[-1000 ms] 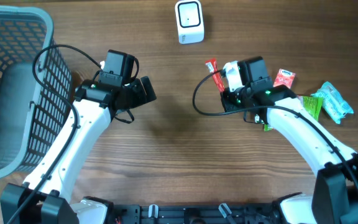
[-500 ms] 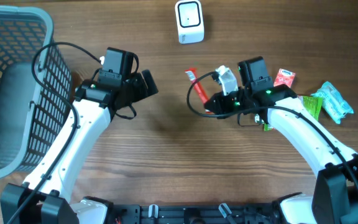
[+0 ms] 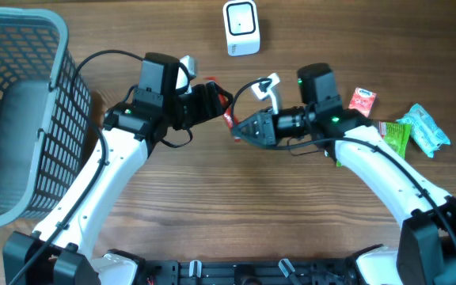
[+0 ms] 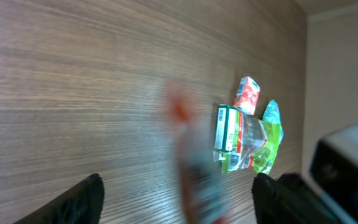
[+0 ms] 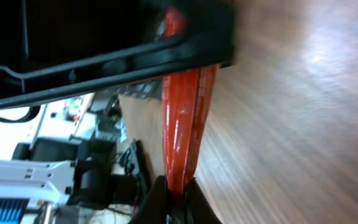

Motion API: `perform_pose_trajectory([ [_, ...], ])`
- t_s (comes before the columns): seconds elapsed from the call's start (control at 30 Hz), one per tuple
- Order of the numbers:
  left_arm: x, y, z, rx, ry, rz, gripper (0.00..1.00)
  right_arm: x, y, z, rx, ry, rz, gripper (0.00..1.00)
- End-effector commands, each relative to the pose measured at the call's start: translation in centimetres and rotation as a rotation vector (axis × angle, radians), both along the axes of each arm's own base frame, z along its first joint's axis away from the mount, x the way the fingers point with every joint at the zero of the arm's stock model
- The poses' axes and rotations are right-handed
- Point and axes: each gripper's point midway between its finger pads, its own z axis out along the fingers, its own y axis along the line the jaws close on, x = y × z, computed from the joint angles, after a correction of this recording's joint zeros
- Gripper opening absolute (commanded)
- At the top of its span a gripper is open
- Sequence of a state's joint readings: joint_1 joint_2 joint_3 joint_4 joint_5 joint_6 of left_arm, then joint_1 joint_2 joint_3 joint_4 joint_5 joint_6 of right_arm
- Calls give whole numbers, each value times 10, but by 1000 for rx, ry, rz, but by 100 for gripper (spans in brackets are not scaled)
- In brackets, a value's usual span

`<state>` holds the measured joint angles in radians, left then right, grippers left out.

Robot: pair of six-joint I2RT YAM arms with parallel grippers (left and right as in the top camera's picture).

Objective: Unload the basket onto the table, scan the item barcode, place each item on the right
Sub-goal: 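Pass the stick from the right gripper to the left gripper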

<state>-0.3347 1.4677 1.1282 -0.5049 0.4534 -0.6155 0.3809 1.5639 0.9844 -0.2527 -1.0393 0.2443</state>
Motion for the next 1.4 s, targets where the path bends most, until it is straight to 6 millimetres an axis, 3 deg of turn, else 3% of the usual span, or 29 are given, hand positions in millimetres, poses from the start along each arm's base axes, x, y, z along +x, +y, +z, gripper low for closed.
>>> perform_pose_trajectory([
  [0.0, 1, -7, 7, -25, -25, -22, 72, -11, 14, 9, 19, 1, 45, 4],
  [0.03, 2, -7, 8, -27, -31, -22, 72, -12, 15, 9, 19, 1, 50, 4],
  [0.07, 2, -7, 8, -27, -31, -22, 64, -14, 16, 9, 19, 1, 54, 4],
  [0.13, 1, -7, 7, -26, -30, -22, 31, -14, 16, 9, 19, 0, 55, 4],
  [0.2, 2, -6, 7, -22, -32, -18, 14, -11, 16, 7, 6, -6, 43, 4],
  [0.23, 3, -5, 7, -15, -34, -12, 7, -9, 15, 5, -7, -11, 29, 8],
  [0.27, 4, -4, 6, -10, -35, -6, 4, -6, 14, 2, -20, -16, 16, 22],
  [0.3, 3, -4, 6, -11, -32, -5, 4, -5, 14, 1, -25, -20, 11, 35],
  [0.33, 0, -3, 3, -44, 43, 55, 4, -4, 13, 2, -25, -44, 16, 55],
  [0.43, -8, -9, 7, -127, 110, 32, 4, -2, 11, 2, -22, -92, 30, 59],
  [0.53, -19, -14, 23, -245, 123, -86, 4, -7, 6, 20, 85, -77, 88, 59],
  [0.73, -28, -13, 55, -380, -24, -320, 4, -20, -14, 68, 336, -63, 236, 55],
  [0.87, -26, -16, 62, -396, -61, -342, 4, -28, -15, 74, 370, -23, 277, 51],
  [1.03, -40, -28, 98, -535, -172, -516, 4, -35, -17, 83, 403, 13, 319, 45],
  [1.37, -40, -28, 98, -533, -174, -515, 4, -46, -3, 80, 391, 17, 355, 41],
])
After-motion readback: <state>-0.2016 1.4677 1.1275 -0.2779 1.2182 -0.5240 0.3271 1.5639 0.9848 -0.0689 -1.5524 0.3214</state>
